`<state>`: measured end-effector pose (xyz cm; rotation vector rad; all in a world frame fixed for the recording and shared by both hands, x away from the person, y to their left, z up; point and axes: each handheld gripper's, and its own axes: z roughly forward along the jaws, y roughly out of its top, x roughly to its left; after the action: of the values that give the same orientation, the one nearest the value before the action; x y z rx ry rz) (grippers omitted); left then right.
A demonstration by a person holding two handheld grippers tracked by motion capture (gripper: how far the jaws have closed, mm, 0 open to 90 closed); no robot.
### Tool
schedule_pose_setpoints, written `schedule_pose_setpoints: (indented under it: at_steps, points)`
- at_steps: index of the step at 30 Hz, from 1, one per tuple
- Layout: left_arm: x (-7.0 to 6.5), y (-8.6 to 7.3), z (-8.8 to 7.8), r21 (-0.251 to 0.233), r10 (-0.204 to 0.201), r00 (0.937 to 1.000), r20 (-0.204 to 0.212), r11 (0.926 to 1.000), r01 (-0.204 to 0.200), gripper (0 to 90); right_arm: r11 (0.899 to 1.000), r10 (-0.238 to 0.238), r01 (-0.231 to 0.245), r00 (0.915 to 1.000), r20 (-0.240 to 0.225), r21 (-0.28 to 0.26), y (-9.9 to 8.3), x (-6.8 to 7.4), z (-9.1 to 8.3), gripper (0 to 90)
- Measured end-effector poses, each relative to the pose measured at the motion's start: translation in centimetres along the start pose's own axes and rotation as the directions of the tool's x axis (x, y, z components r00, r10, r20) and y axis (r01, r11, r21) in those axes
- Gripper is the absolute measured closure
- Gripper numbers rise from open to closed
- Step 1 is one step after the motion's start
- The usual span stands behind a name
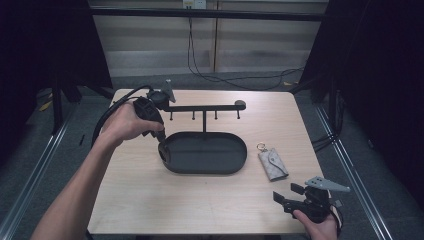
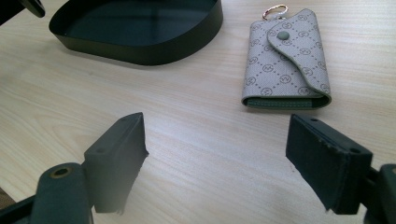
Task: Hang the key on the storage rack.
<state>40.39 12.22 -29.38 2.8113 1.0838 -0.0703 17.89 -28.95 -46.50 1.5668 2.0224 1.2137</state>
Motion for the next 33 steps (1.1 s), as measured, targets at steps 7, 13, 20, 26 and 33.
schedule_pose_setpoints:
  at_steps: [7,13,20,26,33]
  points:
    - [0.7,1.4,0.2,0.015,-0.024,0.9997,-0.008,0.9996,0.025,70.7,1.000,-0.004,0.004,1.0000,-0.007,-0.003,0.0,0.0,-0.1,20.3]
    - [0.9,2.2,0.5,0.020,-0.040,0.9989,-0.024,0.9990,0.040,70.7,1.000,-0.005,0.005,1.0000,-0.009,0.000,0.0,0.1,-0.1,20.4]
    - [1.3,3.3,0.9,0.030,-0.048,0.9984,-0.029,0.9984,0.049,70.7,1.000,-0.008,0.008,0.9999,-0.011,-0.001,0.0,0.1,-0.1,20.4]
    - [1.6,4.4,1.0,0.033,-0.062,0.9972,-0.042,0.9975,0.063,70.7,1.000,-0.007,0.007,0.9999,-0.013,0.002,0.0,0.1,-0.1,20.4]
    - [1.6,5.2,0.9,0.028,-0.076,0.9961,-0.045,0.9966,0.077,70.7,1.000,-0.011,0.011,0.9998,-0.016,0.001,0.0,0.1,-0.1,20.4]
